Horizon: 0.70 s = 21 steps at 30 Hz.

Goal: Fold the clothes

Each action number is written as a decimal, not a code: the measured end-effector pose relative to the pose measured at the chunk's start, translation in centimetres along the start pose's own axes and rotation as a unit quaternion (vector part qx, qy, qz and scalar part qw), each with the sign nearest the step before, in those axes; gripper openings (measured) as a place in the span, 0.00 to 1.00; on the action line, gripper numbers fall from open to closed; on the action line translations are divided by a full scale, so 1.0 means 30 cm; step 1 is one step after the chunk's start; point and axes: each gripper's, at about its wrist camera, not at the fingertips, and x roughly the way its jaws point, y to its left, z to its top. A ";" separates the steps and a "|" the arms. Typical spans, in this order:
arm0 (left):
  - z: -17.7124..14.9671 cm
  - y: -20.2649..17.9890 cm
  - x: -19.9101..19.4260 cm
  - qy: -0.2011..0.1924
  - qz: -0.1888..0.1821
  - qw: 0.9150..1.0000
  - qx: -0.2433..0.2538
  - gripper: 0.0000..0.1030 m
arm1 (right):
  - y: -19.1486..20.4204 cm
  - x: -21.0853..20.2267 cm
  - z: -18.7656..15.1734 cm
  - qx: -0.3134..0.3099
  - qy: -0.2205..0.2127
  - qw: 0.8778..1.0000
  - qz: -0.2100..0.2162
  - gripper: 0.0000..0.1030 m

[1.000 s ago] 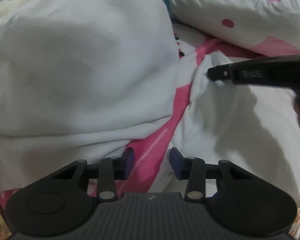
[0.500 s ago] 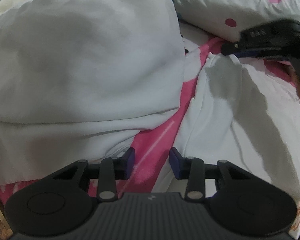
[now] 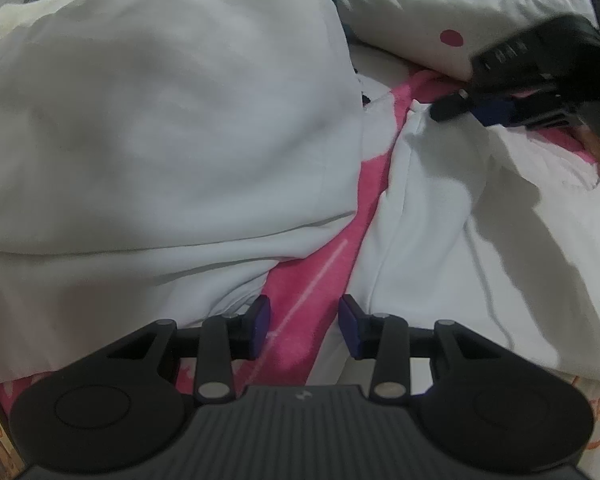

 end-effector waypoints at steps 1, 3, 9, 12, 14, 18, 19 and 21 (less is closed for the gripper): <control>-0.001 0.000 -0.001 -0.001 0.000 1.000 0.001 0.39 | -0.020 0.000 0.006 0.027 -0.003 1.000 0.006 0.26; -0.004 0.001 -0.002 -0.002 -0.001 1.000 0.003 0.39 | -0.061 0.008 -0.004 0.100 -0.006 0.995 0.024 0.26; -0.012 -0.001 -0.007 -0.005 0.000 1.000 0.005 0.39 | -0.175 0.042 -0.081 0.311 -0.011 0.947 0.080 0.27; -0.017 -0.003 -0.009 -0.008 0.000 1.000 0.009 0.39 | -0.191 0.061 -0.086 0.343 -0.023 0.934 0.093 0.25; -0.020 -0.009 -0.009 -0.010 0.001 1.000 0.011 0.39 | -0.187 0.077 -0.078 0.344 -0.027 0.933 0.100 0.18; -0.024 -0.008 -0.017 -0.012 0.004 1.000 0.015 0.38 | -0.183 0.090 -0.078 0.346 -0.041 0.931 0.113 0.08; -0.030 -0.010 -0.024 -0.012 0.005 1.000 0.016 0.38 | -0.181 0.085 -0.083 0.343 -0.052 0.930 0.118 0.08; -0.033 -0.012 -0.022 -0.013 0.009 1.000 0.020 0.36 | -0.173 0.071 -0.095 0.331 -0.085 0.930 0.133 0.08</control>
